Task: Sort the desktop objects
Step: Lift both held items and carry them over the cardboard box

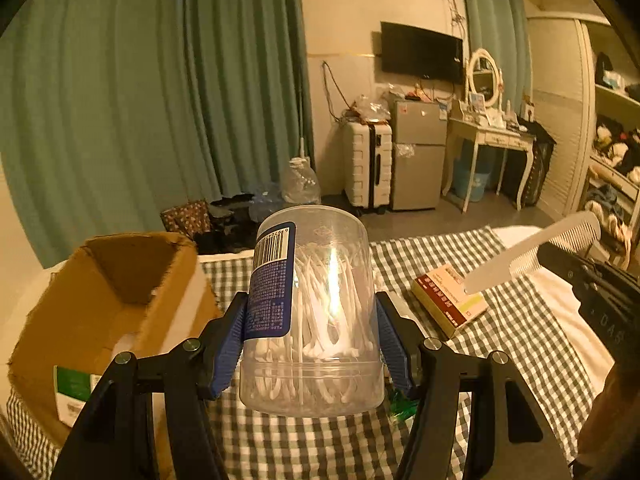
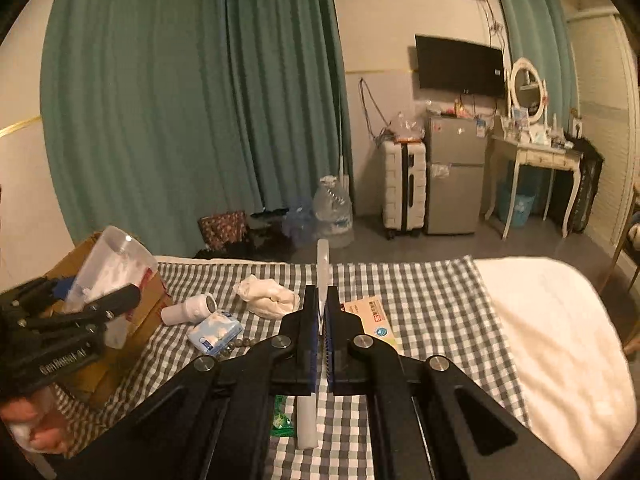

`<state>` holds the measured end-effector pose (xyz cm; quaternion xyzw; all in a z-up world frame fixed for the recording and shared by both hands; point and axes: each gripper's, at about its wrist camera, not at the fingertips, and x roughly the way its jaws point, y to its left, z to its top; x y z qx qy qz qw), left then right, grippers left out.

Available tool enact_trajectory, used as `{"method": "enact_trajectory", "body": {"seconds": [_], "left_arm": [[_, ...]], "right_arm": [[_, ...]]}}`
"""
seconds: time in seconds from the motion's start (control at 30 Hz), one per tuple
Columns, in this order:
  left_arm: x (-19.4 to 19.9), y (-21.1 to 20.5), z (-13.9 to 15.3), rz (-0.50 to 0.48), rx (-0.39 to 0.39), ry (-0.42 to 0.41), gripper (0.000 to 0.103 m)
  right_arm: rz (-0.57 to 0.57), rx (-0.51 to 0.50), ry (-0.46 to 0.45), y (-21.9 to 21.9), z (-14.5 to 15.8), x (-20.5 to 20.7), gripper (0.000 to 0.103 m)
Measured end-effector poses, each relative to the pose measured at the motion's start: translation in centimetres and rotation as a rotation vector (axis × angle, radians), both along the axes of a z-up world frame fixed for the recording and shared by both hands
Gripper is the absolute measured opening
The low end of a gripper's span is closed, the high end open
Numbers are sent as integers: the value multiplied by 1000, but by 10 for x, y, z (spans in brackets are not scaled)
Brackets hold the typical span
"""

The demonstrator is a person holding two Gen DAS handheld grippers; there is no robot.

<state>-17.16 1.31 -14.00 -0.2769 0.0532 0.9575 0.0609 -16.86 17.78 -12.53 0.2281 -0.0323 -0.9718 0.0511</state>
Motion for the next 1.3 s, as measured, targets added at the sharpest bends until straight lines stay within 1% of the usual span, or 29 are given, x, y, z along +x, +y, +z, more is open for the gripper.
{"method": "enact_trajectory", "body": {"seconds": [0.1, 0.27, 0.43, 0.5, 0.6, 0.67, 0.73, 0.8, 0.87, 1.07, 1.13, 1.2, 1.23, 1.3], "left_arm": [[7, -11, 8, 22, -2, 20, 62], [16, -28, 19, 42, 18, 39, 62], [23, -47, 27, 74, 25, 48, 62], [25, -51, 29, 83, 18, 54, 62], [25, -59, 35, 108, -15, 67, 62], [24, -63, 40, 120, -16, 71, 62], [24, -70, 46, 127, -7, 83, 62], [27, -76, 51, 140, -21, 99, 62], [29, -83, 56, 149, -28, 111, 62], [36, -109, 74, 170, -12, 130, 62], [37, -119, 78, 178, -29, 137, 62], [33, -126, 78, 185, -82, 130, 63], [33, -131, 78, 192, -93, 134, 62], [31, -144, 77, 201, -80, 120, 63]], "right_arm": [[-6, 7, 22, -6, 7, 9, 3], [-16, 23, 63, -12, 16, 25, 3], [-1, 48, 85, -27, 24, 35, 3], [8, 51, 94, -35, 29, 38, 3], [28, 55, 112, -48, 39, 43, 3], [40, 60, 129, -57, 47, 45, 3], [48, 47, 138, -62, 52, 46, 3], [49, 5, 149, -65, 58, 47, 3], [55, -10, 149, -69, 60, 49, 3], [84, 7, 174, -90, 77, 55, 3], [101, -1, 191, -97, 87, 57, 3], [117, -4, 201, -105, 92, 60, 3], [123, -4, 205, -109, 94, 60, 3], [142, -2, 213, -118, 101, 61, 3]]}}
